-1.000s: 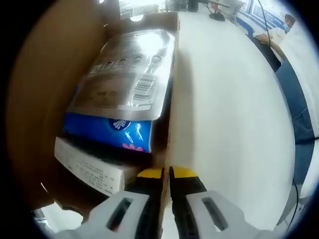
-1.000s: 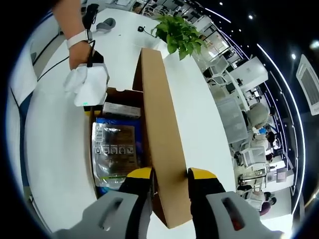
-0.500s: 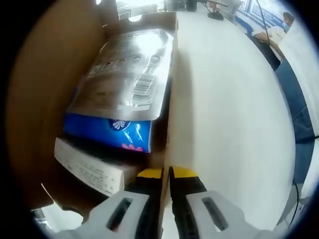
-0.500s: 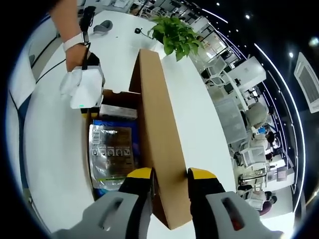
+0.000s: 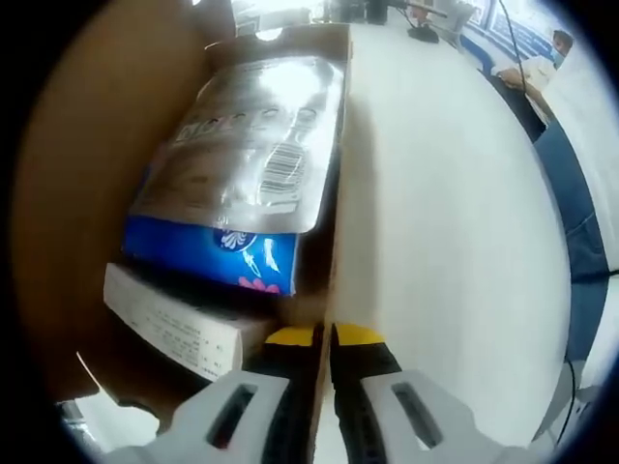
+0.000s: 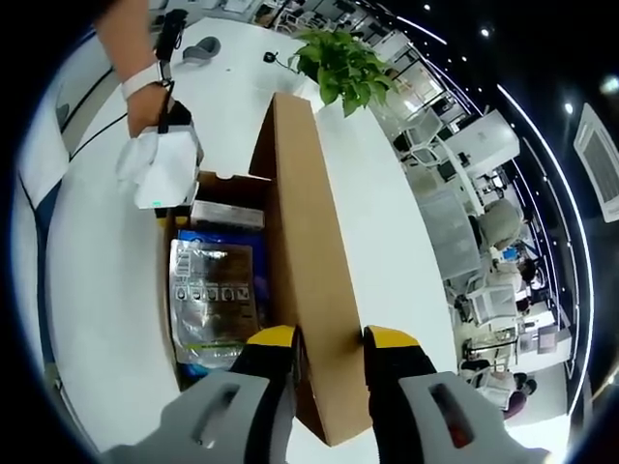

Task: Operate the shoe box by opening the lid, removing the specified soft item, and placing it in the target area until the item is outside and the box remains undamaged.

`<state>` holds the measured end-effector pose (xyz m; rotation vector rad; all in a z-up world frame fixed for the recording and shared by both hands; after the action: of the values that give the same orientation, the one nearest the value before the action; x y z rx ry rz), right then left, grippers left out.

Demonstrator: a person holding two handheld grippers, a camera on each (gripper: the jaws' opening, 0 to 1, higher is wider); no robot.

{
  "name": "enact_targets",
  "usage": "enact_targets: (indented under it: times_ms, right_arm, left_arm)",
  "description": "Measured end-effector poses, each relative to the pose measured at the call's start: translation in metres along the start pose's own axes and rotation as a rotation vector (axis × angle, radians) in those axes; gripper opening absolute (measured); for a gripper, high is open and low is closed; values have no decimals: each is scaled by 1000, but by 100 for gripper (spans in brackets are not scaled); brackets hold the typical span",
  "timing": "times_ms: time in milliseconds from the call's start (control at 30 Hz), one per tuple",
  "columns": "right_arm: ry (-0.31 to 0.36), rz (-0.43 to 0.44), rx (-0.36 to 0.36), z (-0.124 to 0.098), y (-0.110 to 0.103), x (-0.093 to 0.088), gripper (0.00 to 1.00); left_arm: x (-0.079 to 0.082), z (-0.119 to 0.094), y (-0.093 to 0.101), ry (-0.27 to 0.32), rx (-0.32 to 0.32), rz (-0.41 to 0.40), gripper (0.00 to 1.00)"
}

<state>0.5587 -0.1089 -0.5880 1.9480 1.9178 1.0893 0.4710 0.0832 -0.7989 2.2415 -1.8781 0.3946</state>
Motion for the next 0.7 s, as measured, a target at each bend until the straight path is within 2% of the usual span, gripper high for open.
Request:
enact_targets:
  times_ms: [167, 233, 400, 500, 567, 600, 633, 700]
  right_arm:
    - [-2, 19, 1, 1, 2, -1, 25]
    - [-8, -12, 2, 2, 5, -1, 24]
    - [-20, -6, -4, 3, 6, 1, 24]
    - [-15, 19, -14, 5, 10, -1, 24]
    - [-23, 40, -64, 5, 14, -2, 21]
    - [-19, 40, -57, 7, 14, -2, 20]
    - [-17, 80, -53, 8, 14, -3, 21]
    - [-16, 78, -54, 8, 14, -2, 20]
  left_arm:
    - [2, -2, 3, 3, 2, 11, 3]
    - [4, -4, 6, 1, 2, 24, 3]
    - [4, -7, 8, 5, 3, 29, 3]
    - [4, -7, 8, 5, 5, 31, 3]
    - [4, -7, 8, 5, 5, 29, 3]
    - [4, -7, 8, 4, 6, 24, 3]
    - [4, -7, 8, 5, 5, 28, 3]
    - [4, -8, 8, 4, 3, 26, 3]
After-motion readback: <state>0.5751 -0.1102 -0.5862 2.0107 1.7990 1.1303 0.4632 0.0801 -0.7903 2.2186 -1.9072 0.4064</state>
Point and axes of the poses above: the point that each gripper's makers call its tool centre point, and the gripper's own axes: z roughly forward along the fingers, y roughly to its right, x roughly out of its top, the point moved 8 cm from there along -z, roughly backward along the fingers, and after that the axes turned 2 degrees about -x, right-handed, at the moved point
